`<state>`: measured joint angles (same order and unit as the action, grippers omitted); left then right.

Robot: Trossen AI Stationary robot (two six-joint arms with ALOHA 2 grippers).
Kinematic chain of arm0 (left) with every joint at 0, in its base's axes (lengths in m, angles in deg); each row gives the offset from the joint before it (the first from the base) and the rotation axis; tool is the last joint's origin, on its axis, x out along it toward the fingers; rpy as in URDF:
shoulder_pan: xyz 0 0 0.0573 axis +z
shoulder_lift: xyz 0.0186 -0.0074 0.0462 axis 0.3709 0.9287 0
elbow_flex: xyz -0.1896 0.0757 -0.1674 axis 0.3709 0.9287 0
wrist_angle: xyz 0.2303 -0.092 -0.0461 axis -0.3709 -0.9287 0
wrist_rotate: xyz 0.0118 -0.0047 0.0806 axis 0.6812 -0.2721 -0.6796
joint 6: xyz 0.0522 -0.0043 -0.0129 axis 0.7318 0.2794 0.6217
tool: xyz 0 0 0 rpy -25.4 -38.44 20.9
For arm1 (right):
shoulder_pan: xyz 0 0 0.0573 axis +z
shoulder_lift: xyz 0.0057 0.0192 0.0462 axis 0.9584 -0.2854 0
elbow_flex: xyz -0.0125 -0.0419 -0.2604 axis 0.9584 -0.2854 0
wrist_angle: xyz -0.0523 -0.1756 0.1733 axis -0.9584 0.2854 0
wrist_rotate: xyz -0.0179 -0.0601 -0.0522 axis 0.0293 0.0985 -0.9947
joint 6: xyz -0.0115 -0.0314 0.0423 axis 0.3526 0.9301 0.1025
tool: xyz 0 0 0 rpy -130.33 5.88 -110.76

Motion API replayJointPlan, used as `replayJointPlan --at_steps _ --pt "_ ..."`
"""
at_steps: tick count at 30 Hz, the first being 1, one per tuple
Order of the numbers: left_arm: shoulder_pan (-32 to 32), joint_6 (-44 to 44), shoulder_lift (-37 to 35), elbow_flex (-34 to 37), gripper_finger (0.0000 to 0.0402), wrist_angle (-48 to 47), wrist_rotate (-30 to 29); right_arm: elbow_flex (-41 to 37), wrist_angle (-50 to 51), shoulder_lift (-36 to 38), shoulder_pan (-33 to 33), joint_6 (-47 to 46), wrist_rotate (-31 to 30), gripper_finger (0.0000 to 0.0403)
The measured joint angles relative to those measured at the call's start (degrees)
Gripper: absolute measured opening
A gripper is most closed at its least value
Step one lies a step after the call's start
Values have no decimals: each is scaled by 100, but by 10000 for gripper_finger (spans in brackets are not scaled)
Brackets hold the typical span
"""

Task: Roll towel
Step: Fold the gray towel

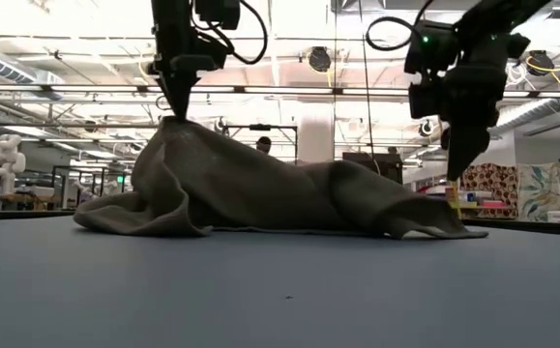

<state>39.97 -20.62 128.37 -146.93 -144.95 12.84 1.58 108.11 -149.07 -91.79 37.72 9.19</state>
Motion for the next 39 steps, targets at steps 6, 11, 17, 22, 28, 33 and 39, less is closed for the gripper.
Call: replayJointPlan --at_steps 6,11,17,22,28,33,39 --pt "17 -4 0 0 0 -55 -2 -515 -381 113 50 134 -178 236" --pt "17 -195 -2 0 0 -56 -8 -1060 -877 122 48 -149 -530 236" --pt "17 -299 -2 0 0 -54 -13 -1535 -1246 121 48 -567 -835 235" --pt "15 -303 -2 0 0 -55 -11 -1538 -1347 73 48 -1482 -901 235" --pt "13 -311 -2 0 0 -54 -9 -1540 -1346 -218 48 -2022 -979 204" --pt "11 -476 -4 0 7 -59 -4 -1515 -1367 -516 44 -2282 -1094 136" --pt "11 -620 -4 0 11 -59 77 -1525 -1488 -439 42 -2546 -938 25"
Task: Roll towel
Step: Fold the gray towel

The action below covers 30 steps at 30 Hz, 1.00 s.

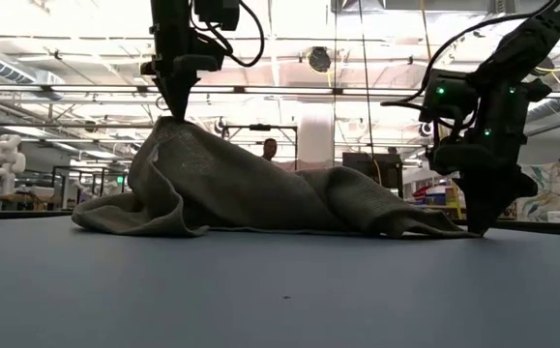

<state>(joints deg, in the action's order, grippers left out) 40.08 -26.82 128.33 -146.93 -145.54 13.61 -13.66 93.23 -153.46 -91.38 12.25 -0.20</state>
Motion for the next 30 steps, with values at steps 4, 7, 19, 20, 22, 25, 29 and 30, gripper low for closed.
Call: replayJointPlan --at_steps 4,7,19,20,22,25,29,30 --pt "0 -280 0 0 13 -44 131 -15 84 372 11 -387 529 13" --pt "14 -281 -17 -28 26 -67 436 -15 131 679 7 -732 939 14" --pt "15 451 -22 -395 146 80 1164 -13 85 1958 7 -2527 1671 2" --pt "-16 657 -22 -397 153 188 1206 -14 99 2006 7 -2598 1624 2" --pt "-122 1216 -22 -398 162 450 1250 -13 108 2065 7 -2676 1561 2" --pt "-286 2229 -24 -310 171 949 1296 -13 109 2078 7 -2710 1547 2" --pt "-340 3234 -22 50 179 1831 1660 -13 89 2078 7 -2794 1557 1" --pt "-347 3527 -9 134 180 1971 1710 -13 78 2078 7 -2811 1559 1"
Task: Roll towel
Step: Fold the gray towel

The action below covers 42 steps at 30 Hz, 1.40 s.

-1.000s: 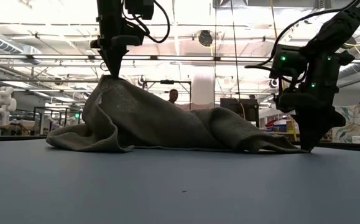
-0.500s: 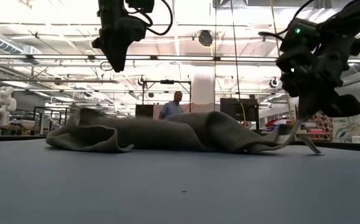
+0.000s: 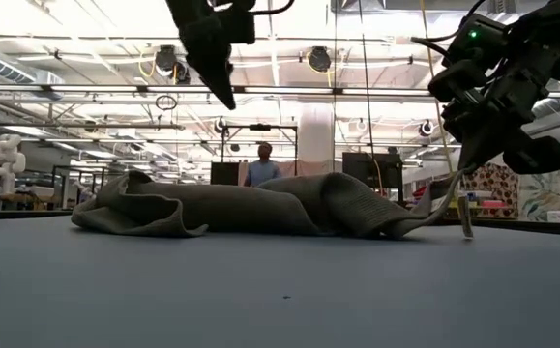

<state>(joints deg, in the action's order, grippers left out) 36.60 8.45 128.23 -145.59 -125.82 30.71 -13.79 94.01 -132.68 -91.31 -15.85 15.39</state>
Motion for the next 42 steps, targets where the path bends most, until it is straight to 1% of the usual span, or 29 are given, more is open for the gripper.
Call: replayJointPlan --at_steps 3,6,8,10,11,14,18,20,26,29,32,35,37,40,41,42 --pt "-35 684 147 213 180 446 101 0 -44 2 0 -7 0 1" --pt "53 962 427 347 180 690 154 2 -104 2 0 -4 5 1" --pt "189 757 709 356 180 634 -58 4 -101 4 0 30 7 1" --pt "414 251 974 369 180 492 -197 4 -99 2 0 49 7 1" --pt "543 56 1088 369 180 451 -148 4 -100 4 0 51 7 1" --pt "901 -173 1350 369 180 333 280 4 -102 4 0 57 7 1" --pt "1280 -177 1679 369 180 352 996 4 -103 4 0 104 -4 1" --pt "1389 -41 1768 366 180 454 1228 4 -103 4 0 174 -6 1" --pt "1401 757 2085 364 180 745 1381 4 -101 4 0 279 -2 3" --pt "1407 954 2259 364 180 838 1427 4 -103 4 0 356 2 3" --pt "1407 1005 2442 364 175 799 1113 7 -103 4 0 395 7 3" --pt "1407 1038 2538 364 141 685 1041 7 -105 4 0 449 11 3" --pt "1403 1062 2551 364 101 730 1029 7 -107 4 0 523 11 3" --pt "1403 959 2508 362 28 668 1024 7 -107 4 0 577 11 4" --pt "1403 870 2454 362 14 566 1017 7 -109 4 0 577 11 4" --pt "1403 788 2376 362 10 468 1018 7 -109 4 0 577 11 4"
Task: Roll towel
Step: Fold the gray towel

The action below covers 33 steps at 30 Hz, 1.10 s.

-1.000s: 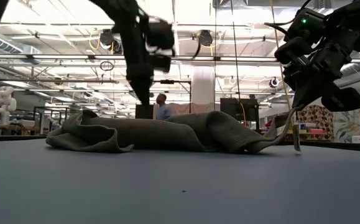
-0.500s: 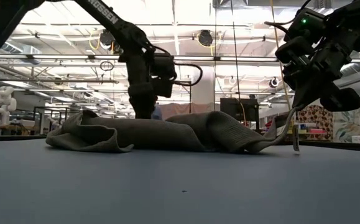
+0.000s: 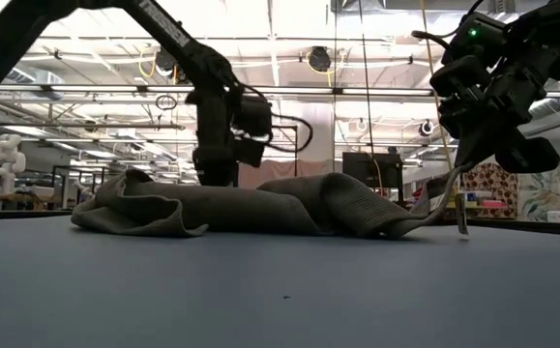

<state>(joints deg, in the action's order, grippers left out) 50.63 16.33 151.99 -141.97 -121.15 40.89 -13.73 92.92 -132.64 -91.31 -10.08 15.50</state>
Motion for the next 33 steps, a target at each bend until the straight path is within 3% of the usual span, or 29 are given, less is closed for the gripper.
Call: replayJointPlan --at_steps 5,9,15,22,26,33 --pt "-9 -88 -451 -4 4 -471 -1 0 -9 0 0 110 -8 4" --pt "73 -640 -611 -9 27 -871 59 2 -9 0 0 133 -9 4" --pt "362 -914 -599 197 121 -373 444 2 -8 0 0 235 -7 4" --pt "463 -120 -596 650 220 554 423 2 -7 0 0 257 -9 4" --pt "450 -85 -596 998 223 795 355 2 -7 0 0 261 -9 4" --pt "404 -342 -603 1372 176 1320 100 2 -7 0 0 284 -50 4"
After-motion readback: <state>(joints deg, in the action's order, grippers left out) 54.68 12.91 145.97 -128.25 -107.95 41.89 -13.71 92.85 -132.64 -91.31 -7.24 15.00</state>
